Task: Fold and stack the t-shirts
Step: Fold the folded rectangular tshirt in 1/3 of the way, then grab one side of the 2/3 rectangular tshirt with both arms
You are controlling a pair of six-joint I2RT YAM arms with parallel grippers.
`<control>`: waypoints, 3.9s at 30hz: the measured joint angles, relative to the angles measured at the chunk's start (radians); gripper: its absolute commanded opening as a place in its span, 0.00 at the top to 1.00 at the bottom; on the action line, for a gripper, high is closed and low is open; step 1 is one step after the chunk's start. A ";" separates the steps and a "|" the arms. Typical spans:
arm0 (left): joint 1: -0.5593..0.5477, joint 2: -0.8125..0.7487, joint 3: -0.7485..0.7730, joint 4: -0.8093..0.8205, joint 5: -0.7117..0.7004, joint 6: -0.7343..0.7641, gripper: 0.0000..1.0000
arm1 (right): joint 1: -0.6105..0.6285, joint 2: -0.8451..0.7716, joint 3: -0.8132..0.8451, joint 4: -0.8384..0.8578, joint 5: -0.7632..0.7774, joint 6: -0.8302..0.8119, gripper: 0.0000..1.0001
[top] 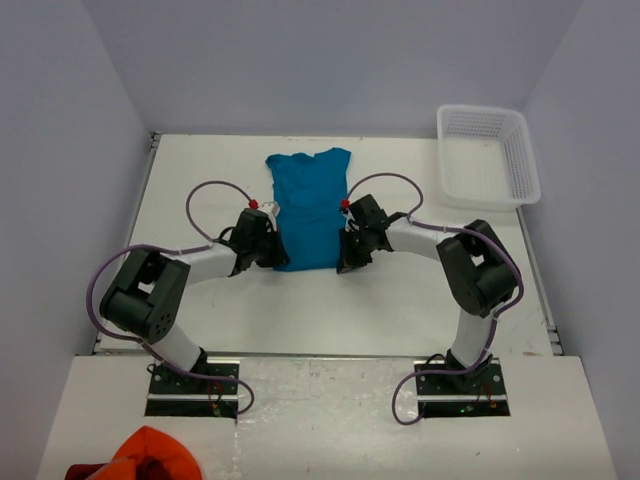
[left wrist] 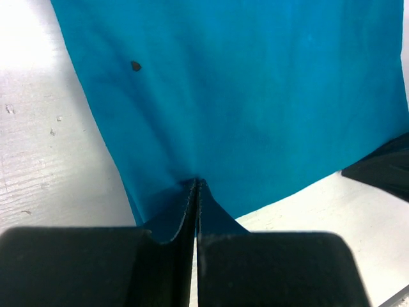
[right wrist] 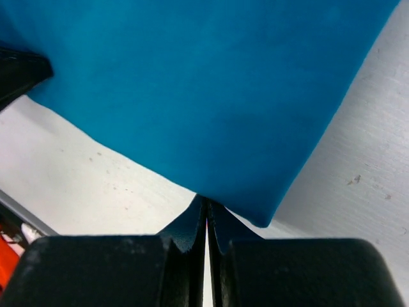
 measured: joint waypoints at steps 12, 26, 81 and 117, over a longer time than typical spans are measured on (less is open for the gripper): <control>-0.010 -0.106 -0.129 0.053 -0.025 -0.044 1.00 | 0.109 -0.158 -0.069 -0.030 0.092 0.039 1.00; -0.029 -0.304 -0.260 -0.048 -0.049 -0.052 0.89 | 0.101 -0.109 0.027 -0.060 0.167 0.037 0.65; -0.049 -0.552 -0.198 -0.364 -0.190 -0.080 0.39 | 0.144 -0.194 -0.337 0.373 -0.002 0.203 0.46; -0.049 -0.419 -0.217 -0.352 -0.248 -0.124 0.39 | 0.185 -0.203 -0.449 0.517 0.004 0.296 0.75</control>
